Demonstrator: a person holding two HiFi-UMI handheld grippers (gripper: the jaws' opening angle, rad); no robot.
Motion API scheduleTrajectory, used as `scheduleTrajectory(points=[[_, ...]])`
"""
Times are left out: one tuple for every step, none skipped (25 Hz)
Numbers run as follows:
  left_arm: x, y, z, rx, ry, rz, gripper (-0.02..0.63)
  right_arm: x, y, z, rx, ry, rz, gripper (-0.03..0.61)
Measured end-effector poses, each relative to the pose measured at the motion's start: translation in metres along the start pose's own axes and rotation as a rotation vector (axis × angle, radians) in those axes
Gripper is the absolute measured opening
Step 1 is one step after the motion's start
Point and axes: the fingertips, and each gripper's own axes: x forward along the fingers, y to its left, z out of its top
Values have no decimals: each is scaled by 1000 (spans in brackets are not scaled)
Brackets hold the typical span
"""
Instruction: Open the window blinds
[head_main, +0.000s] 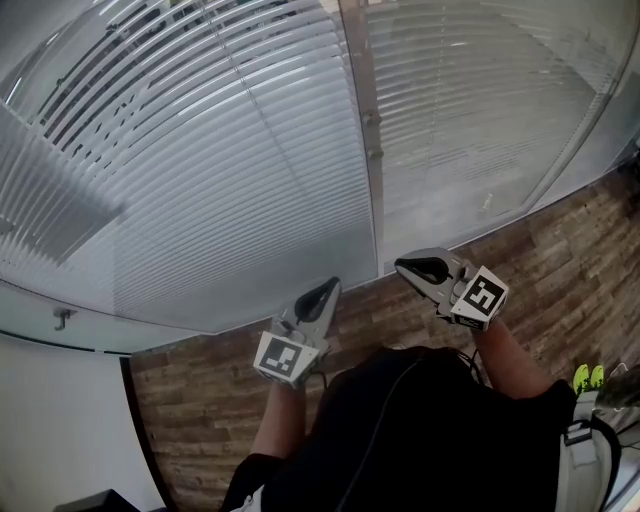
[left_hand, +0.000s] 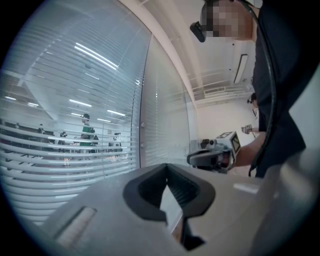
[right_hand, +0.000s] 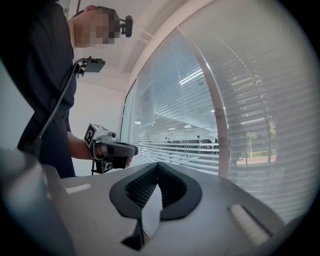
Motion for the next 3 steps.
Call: scheduleTrajectory(points=[[-2,3,-1,2,-15,3,5,2,1,-1,1,4,0,5],[-4,5,-2,1,-25,6,5,3,2,-2,4,8,1,5],[-6,7,-2,-1,-35,9,5,5,3,-3,6,11,2,5]])
